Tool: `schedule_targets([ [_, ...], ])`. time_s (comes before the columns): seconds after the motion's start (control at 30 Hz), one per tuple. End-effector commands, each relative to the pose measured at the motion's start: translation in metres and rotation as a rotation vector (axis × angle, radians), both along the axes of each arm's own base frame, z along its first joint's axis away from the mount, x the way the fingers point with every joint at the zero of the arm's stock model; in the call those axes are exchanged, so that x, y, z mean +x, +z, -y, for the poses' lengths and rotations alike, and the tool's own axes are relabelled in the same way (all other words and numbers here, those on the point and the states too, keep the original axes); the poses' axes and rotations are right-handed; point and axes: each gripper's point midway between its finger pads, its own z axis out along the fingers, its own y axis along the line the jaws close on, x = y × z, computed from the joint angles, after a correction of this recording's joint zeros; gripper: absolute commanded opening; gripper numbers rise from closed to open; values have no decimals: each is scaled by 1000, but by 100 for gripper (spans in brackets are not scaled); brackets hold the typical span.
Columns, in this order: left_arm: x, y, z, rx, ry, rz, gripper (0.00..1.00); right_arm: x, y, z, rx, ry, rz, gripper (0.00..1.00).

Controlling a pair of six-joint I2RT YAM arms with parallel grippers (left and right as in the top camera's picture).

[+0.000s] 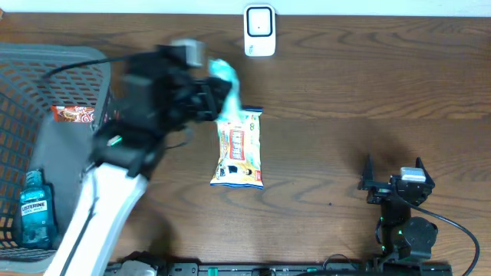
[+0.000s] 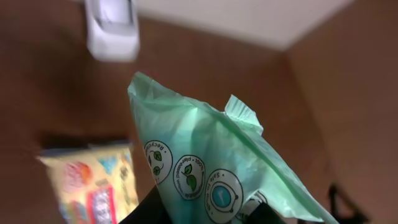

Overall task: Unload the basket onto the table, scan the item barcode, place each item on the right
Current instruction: 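Carry the green wet-wipes pack out and place it beside the snack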

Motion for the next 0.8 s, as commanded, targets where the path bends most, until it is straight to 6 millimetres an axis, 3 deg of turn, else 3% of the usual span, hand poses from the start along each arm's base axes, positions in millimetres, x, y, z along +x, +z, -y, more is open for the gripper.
schedule_targets([
  [0.0,3,-44,41,67,-111,-76,7,0,-1,0,-12,1,-1,99],
  [0.17,5,-122,69,149,-169,-249,8,0,-1,0,-12,1,-1,99],
  [0.4,4,-203,74,230,-180,-425,8,0,-1,0,-12,1,-1,99],
  [0.47,2,-220,73,248,-180,-465,25,0,-1,0,-12,1,-1,99],
  [0.6,-1,-221,71,254,-180,-479,82,0,-1,0,-12,1,-1,99],
  [0.63,1,-217,71,250,-178,-468,90,0,-1,0,-12,1,-1,99],
  [0.77,10,-181,73,213,-171,-384,100,0,-1,0,-12,1,-1,99],
])
